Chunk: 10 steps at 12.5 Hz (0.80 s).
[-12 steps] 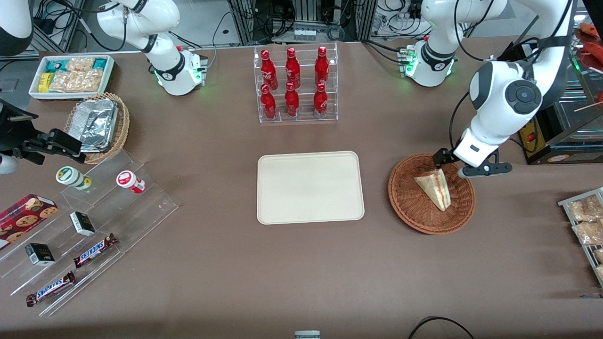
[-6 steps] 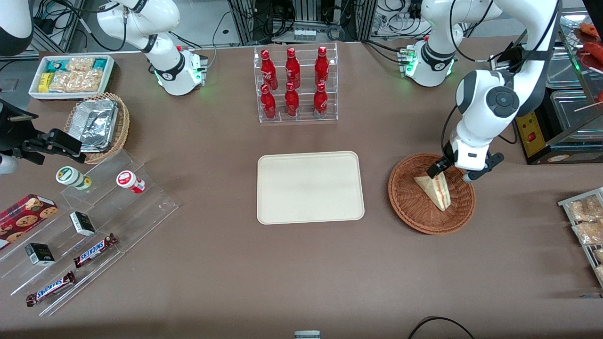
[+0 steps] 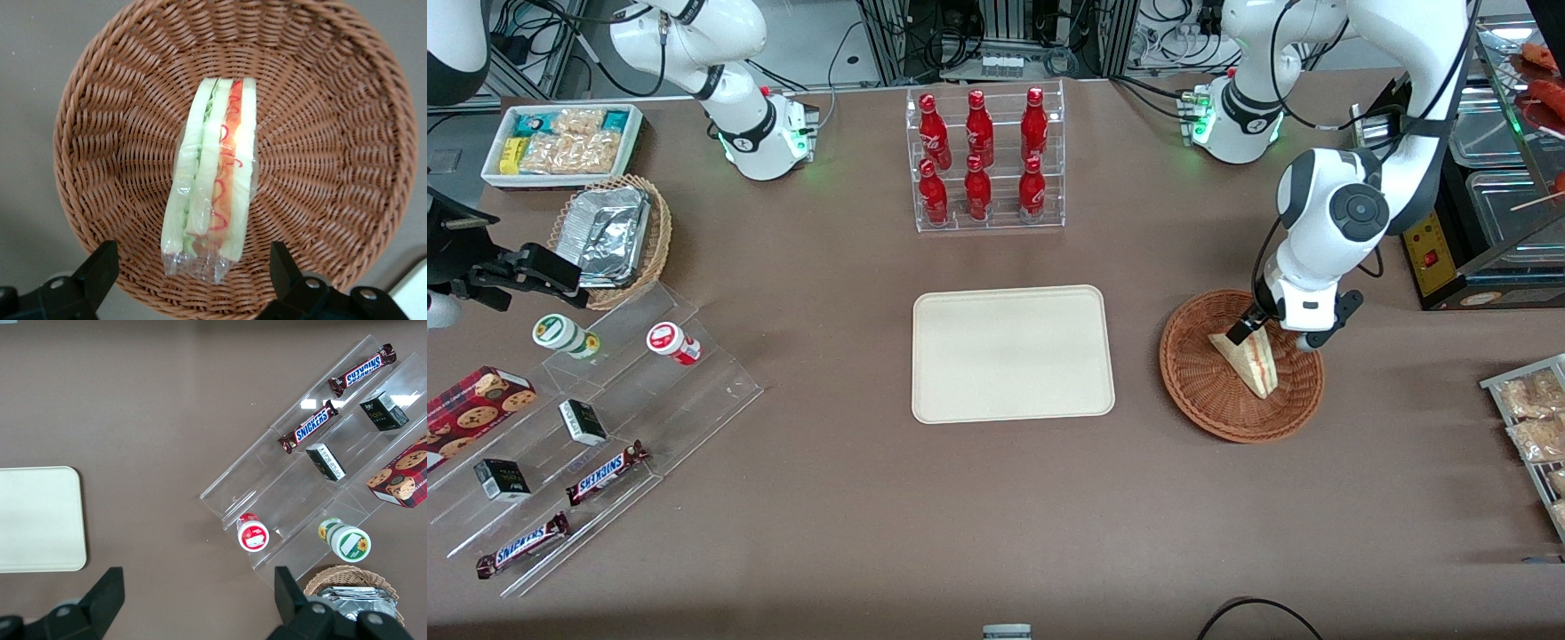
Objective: Place sandwich from basket to tray
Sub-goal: 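Lower the left gripper and close it on the wrapped sandwich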
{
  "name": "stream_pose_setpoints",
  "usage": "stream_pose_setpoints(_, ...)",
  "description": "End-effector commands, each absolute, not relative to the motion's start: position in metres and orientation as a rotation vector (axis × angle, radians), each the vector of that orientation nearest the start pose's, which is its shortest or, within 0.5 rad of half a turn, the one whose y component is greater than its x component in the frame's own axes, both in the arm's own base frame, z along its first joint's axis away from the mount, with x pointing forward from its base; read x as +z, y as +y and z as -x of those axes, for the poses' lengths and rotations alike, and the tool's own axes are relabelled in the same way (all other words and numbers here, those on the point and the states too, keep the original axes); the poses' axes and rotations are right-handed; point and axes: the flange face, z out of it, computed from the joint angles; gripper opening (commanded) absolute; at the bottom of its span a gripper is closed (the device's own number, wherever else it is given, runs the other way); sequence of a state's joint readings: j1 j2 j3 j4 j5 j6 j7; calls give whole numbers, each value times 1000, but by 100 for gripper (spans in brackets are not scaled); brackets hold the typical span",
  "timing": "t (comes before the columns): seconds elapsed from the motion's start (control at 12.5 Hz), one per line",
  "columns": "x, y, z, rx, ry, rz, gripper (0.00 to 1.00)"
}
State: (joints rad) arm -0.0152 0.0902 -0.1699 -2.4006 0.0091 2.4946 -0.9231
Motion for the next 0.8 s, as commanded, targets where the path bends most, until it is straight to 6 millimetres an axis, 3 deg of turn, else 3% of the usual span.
stream_pose_setpoints(0.0,265,-93,-501,11,-1163,2931,100)
stream_pose_setpoints(0.16,258,-92,-504,24,-1168,2929,100)
stream_pose_setpoints(0.24,256,-93,-506,25,-1169,2929,91)
stream_pose_setpoints(0.4,258,-93,-509,21,-1161,2935,18)
stream_pose_setpoints(0.48,261,-94,-511,16,-1126,2950,12)
stream_pose_setpoints(0.72,283,-97,-522,62,-1059,2950,11)
